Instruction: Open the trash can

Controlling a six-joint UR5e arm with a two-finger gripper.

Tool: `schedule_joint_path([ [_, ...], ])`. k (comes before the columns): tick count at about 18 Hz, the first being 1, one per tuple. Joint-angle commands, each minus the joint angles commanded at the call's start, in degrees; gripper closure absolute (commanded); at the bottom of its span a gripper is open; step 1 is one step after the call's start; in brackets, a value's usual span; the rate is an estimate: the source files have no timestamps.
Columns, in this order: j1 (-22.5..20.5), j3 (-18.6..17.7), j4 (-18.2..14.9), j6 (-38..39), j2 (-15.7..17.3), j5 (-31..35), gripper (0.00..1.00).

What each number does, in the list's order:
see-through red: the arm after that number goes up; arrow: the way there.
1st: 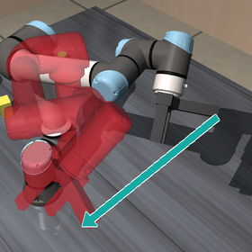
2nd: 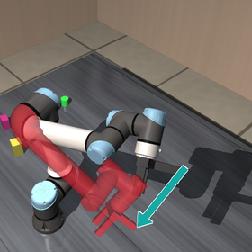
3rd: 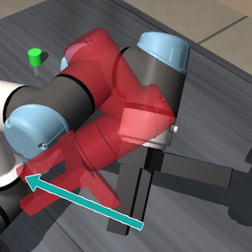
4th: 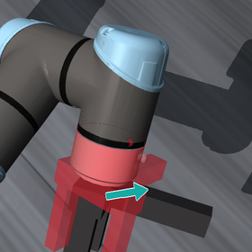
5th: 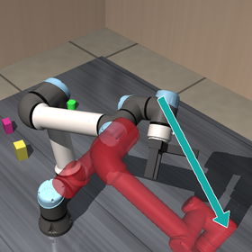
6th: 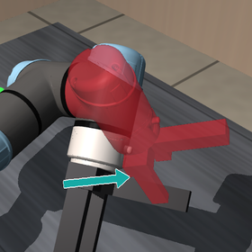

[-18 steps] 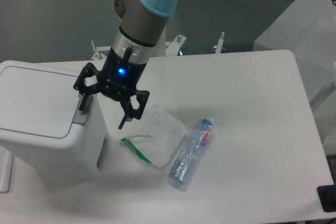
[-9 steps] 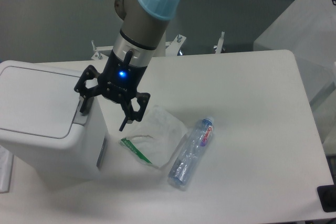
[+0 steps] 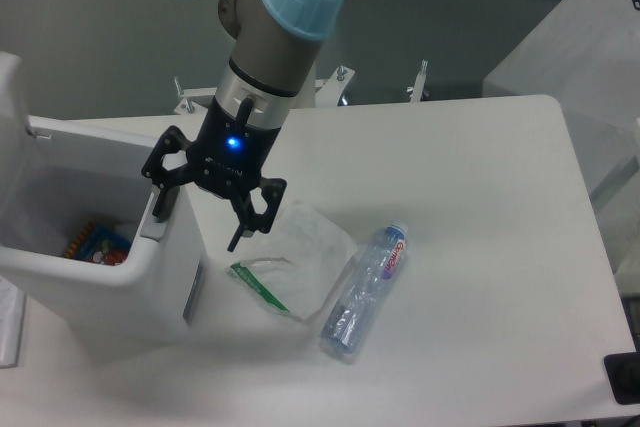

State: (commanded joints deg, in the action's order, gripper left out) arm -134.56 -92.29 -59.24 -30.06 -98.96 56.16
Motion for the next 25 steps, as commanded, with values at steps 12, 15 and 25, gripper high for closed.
schedule_joint_path([
  [12,-6.1,5.4,0.1,2.3,0.3,0.0,0.0],
  [15,-10.5,4.5,0.4,-2.9,-0.3,0.1,0.0],
  [25,-20.8,4.2,0.5,-31.8,-8.7,12.5,0.0],
])
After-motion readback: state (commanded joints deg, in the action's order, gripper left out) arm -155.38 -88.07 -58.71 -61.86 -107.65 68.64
